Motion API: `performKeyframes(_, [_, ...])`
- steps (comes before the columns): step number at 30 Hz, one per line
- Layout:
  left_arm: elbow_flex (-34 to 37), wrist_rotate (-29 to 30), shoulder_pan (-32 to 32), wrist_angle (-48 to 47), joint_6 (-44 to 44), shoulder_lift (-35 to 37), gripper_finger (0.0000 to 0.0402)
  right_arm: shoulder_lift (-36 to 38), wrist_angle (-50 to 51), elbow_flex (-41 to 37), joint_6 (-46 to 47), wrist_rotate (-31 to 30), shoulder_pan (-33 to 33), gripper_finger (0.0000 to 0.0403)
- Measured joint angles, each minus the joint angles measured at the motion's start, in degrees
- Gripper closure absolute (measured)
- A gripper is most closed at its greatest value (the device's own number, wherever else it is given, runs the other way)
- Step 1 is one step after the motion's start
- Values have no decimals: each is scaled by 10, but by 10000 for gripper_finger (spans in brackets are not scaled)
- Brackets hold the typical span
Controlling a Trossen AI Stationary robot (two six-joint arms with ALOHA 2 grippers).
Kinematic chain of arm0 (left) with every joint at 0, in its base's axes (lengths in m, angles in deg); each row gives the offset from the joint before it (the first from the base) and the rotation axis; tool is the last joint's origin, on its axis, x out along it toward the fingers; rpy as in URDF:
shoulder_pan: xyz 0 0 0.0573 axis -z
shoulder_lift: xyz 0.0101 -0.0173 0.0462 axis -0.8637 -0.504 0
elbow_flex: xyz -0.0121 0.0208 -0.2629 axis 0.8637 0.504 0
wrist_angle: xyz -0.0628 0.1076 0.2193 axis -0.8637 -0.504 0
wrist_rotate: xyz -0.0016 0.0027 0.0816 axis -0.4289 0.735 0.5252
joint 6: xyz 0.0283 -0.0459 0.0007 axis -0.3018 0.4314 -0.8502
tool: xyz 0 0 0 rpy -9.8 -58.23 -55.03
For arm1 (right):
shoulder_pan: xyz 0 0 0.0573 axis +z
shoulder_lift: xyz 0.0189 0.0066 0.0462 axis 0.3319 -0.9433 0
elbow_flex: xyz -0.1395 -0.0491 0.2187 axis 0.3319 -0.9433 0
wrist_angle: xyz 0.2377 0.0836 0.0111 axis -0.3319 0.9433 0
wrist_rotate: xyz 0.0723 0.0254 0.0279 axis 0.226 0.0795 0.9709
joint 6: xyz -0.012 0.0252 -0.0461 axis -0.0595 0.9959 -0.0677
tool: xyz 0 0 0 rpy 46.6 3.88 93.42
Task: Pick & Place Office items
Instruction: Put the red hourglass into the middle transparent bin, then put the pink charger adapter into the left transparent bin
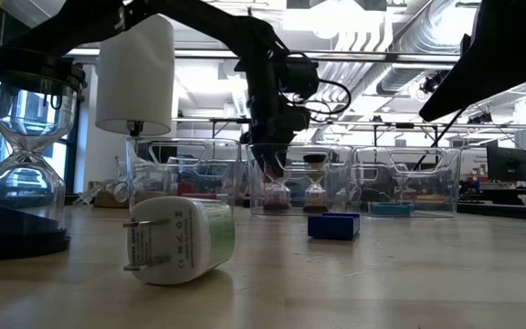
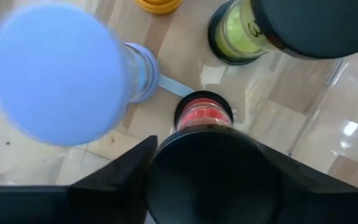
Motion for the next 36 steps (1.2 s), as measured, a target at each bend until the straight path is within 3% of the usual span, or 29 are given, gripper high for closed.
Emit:
performKeyframes(4, [1, 0, 1, 0, -10, -1, 135, 0, 1, 0, 0, 0, 1, 215])
performKeyframes(7, [1, 0, 2, 0, -14, -1, 123, 0, 4, 0, 1, 0, 2, 215])
performKeyframes(18, [-6, 1, 5, -15, -12, 12, 118, 0, 4, 0, 2, 5, 2, 215])
performKeyframes(28, [-11, 0, 14, -32, -9, 80, 117, 0, 5, 0, 10, 8, 2, 215])
performKeyframes(36, [-11, -3, 46, -157, 31, 153, 117, 0, 5, 0, 11, 12, 7, 215])
